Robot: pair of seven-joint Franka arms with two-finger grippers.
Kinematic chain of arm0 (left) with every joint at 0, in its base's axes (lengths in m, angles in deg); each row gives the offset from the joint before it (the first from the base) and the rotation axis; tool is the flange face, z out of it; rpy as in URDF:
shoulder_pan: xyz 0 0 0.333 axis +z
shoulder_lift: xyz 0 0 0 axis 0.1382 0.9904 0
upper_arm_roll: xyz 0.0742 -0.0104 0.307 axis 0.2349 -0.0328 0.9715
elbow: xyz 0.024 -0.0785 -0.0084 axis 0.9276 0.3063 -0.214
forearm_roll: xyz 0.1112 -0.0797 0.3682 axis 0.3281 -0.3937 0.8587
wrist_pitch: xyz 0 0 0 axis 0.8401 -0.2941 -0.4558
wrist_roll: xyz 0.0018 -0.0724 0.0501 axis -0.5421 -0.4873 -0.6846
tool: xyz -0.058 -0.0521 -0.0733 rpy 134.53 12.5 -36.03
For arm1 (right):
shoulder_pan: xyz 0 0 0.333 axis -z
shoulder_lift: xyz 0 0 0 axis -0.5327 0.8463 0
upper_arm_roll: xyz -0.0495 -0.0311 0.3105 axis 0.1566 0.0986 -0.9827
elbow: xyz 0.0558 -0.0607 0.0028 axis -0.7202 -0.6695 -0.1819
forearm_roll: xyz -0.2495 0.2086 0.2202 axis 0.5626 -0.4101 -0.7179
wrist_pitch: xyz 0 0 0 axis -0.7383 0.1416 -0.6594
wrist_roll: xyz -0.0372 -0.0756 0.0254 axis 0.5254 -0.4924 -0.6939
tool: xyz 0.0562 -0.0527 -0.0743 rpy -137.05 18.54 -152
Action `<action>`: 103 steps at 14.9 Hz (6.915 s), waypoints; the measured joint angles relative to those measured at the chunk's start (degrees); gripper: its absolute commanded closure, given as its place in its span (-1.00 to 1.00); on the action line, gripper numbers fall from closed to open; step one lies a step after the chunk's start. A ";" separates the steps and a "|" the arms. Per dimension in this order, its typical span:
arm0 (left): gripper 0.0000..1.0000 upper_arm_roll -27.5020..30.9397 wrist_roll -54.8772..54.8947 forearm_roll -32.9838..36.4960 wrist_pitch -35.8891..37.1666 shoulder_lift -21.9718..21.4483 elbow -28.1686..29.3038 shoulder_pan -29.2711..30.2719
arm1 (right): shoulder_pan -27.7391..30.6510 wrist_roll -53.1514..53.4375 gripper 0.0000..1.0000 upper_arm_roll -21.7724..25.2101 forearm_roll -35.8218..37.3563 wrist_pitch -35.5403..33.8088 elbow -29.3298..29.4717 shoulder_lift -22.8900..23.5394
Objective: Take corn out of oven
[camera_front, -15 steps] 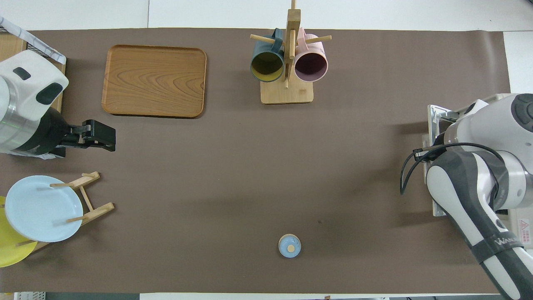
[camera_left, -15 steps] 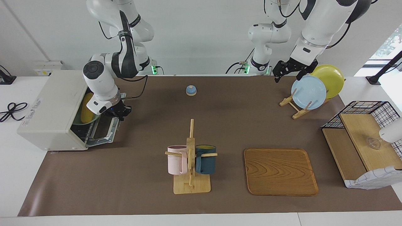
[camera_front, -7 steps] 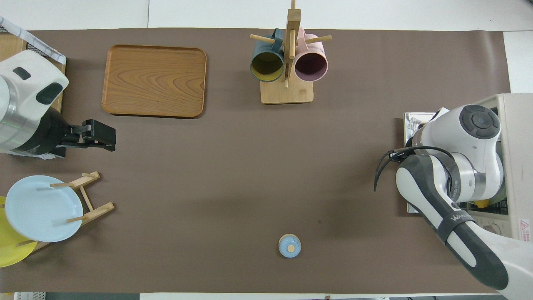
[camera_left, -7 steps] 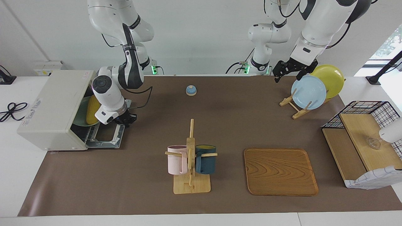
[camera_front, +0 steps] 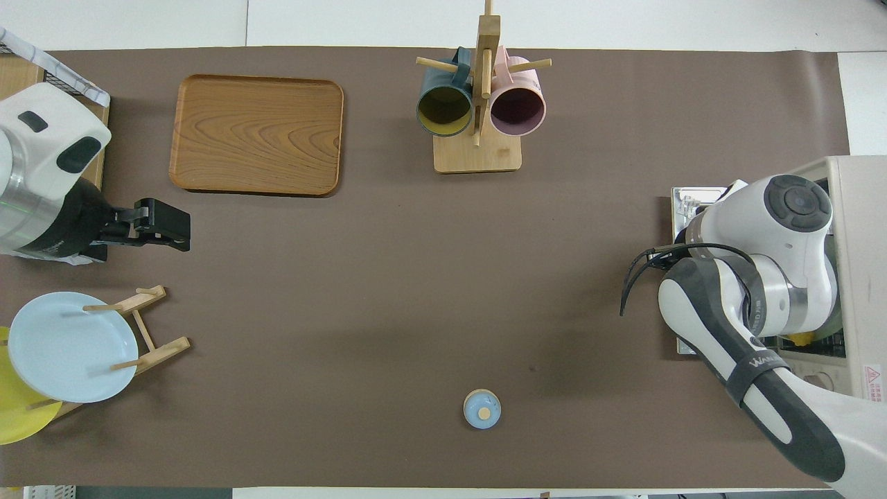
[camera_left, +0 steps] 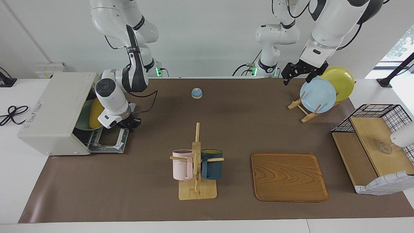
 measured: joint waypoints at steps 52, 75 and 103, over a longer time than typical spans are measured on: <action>-1.00 0.08 -0.02 0.00 -1.21 0.00 -0.03 0.72 | -20.03 28.08 1.00 -6.87 10.45 -30.41 24.19 0.98; -1.00 0.27 -0.03 0.00 -4.09 0.13 -0.02 1.73 | -29.12 38.79 0.59 -6.42 1.07 -21.31 36.31 16.94; -1.00 -1.40 -16.43 -5.30 -34.54 19.78 6.29 -27.46 | -1.20 25.53 1.00 -6.31 18.36 -15.36 4.95 3.55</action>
